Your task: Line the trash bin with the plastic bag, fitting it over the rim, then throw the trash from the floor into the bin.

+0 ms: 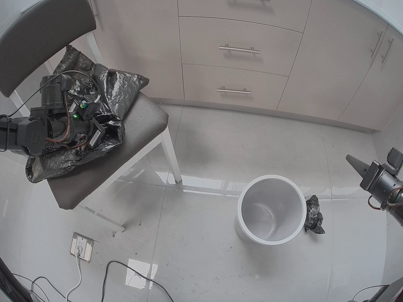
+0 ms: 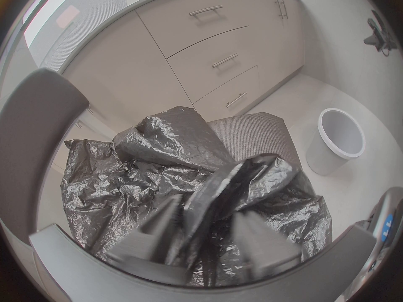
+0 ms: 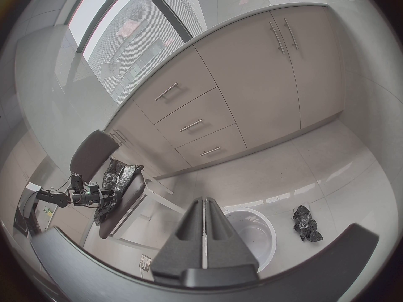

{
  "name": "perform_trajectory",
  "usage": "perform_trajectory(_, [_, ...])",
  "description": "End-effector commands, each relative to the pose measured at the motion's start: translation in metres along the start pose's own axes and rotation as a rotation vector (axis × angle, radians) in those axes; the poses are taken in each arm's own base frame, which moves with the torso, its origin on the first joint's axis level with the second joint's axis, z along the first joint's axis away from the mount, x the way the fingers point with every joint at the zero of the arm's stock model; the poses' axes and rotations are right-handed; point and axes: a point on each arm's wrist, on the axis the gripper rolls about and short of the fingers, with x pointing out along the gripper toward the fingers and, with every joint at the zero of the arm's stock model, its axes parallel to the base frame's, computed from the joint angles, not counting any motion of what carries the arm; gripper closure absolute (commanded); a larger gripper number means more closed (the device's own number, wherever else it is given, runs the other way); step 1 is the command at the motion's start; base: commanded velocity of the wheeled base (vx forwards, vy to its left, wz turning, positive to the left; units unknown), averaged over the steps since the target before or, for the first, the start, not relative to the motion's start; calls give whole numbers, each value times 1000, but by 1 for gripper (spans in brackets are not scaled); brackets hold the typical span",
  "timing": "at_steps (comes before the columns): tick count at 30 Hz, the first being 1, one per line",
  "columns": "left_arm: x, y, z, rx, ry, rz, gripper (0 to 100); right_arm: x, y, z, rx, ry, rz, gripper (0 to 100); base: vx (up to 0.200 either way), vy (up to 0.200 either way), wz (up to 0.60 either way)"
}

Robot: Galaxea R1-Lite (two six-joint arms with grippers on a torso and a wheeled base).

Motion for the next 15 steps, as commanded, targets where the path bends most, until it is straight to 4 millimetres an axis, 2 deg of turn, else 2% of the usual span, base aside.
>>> perform_trajectory(1, [-1,-3,2,-40,-20,-25,100,-2,1,1,-2,-8,4,100,0,0,0])
perform_trajectory(4, [-2,-7,6,-123,-70,-92,100,0,0,0,-1,1,0,100,0,0,0])
perform_trajectory(8, [-4,-15,16,-314,-155,-199,100,1,-1,-2,1,12,-2,100,0,0,0])
perform_trajectory(11, [-13,-19,44,-699,-306,-241,100,5,-3,-6,-5,33,-14,100,0,0,0])
perform_trajectory(13, [-15,-18,48,-756,-329,-242,100,5,-3,-6,-5,33,-14,100,0,0,0])
perform_trajectory(14, [-21,-12,65,-1106,-374,-166,100,5,-3,-7,-6,37,-13,100,0,0,0])
perform_trajectory(15, [-23,-15,74,-1240,-379,-106,100,5,-4,-8,-6,41,-15,100,0,0,0])
